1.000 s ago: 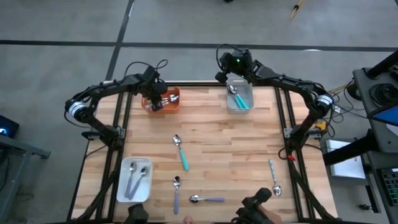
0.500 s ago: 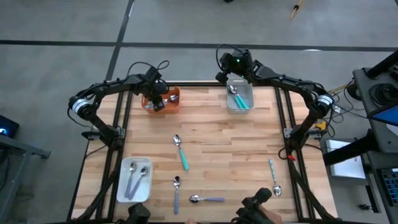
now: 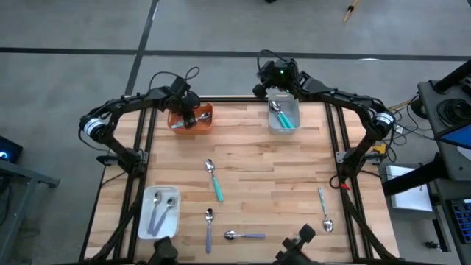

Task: Sort silverware by color (type)
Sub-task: Put the light blue spoon into the gray bin

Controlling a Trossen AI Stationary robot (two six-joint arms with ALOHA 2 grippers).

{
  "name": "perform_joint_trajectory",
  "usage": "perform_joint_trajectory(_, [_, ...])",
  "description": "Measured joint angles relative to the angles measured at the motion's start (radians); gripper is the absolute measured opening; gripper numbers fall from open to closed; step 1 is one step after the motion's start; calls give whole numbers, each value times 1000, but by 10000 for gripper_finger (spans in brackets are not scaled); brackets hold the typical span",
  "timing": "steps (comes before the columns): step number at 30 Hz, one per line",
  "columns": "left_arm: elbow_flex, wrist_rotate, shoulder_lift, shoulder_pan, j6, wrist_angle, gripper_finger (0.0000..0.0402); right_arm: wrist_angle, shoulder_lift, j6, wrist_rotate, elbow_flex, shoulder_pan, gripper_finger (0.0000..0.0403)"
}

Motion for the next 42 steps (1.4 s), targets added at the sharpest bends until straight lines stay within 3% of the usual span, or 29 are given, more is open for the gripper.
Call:
perform_joint_trajectory(6, [0, 36, -70, -6, -56, 130, 89, -71, 0, 222, -39, 0, 50, 18])
perform_joint_trajectory(11, [0, 259, -134, -22, -125, 243, 89, -200, 0, 322, -39, 0, 124, 18])
perform_joint_trajectory(14, [0, 325, -165, -48, -154, 293, 89, -276, 0, 363, -40, 0, 180, 18])
perform_joint_trajectory(21, [0, 331, -215, -167, -166, 315, 89, -490, -1, 469, -59, 0, 298, 17])
perform_joint_trajectory(27, [0, 331, -232, -257, -177, 325, 89, -747, -1, 606, -275, 0, 353, 18])
perform_joint_trajectory(33, [0, 331, -238, -318, -222, 338, 89, -984, -1, 727, -371, 0, 435, 18])
perform_joint_trajectory(42, [-17, 330, -238, -404, -284, 422, 89, -1124, -2, 846, -398, -19, 588, 17])
